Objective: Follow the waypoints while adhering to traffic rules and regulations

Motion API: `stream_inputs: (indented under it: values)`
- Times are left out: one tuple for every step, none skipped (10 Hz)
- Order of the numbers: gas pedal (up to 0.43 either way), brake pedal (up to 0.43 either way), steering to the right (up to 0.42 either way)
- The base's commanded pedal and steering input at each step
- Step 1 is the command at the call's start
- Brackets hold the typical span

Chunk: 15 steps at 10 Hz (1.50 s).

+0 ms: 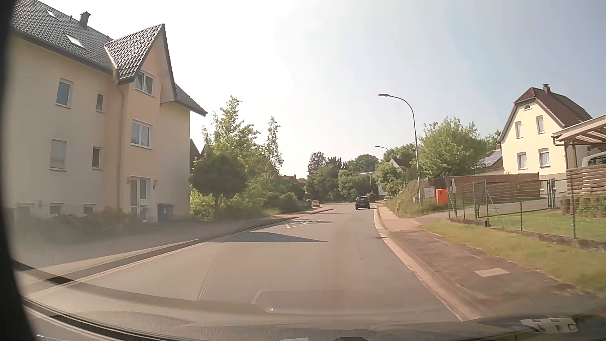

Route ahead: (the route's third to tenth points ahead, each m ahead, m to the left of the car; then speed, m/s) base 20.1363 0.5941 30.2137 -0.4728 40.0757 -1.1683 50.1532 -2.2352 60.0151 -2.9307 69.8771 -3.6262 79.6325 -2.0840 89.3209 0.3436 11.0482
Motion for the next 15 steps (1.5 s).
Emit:
stream_inputs:
  values:
    - [0.339, 0.0, 0.036]
    - [0.331, 0.0, 0.035]
    - [0.331, 0.0, 0.034]
    - [0.331, 0.0, 0.032]
    - [0.331, 0.0, 0.031]
    - [0.319, 0.0, 0.031]
    - [0.299, 0.0, 0.029]
    - [0.287, 0.0, 0.028]
    - [0.287, 0.0, 0.025]
    - [0.26, 0.0, 0.024]
    - [0.26, 0.0, 0.023]
    - [0.26, 0.0, 0.02]
    - [0.26, 0.0, 0.018]
    - [0.26, 0.0, 0.013]
    - [0.26, 0.0, 0.01]
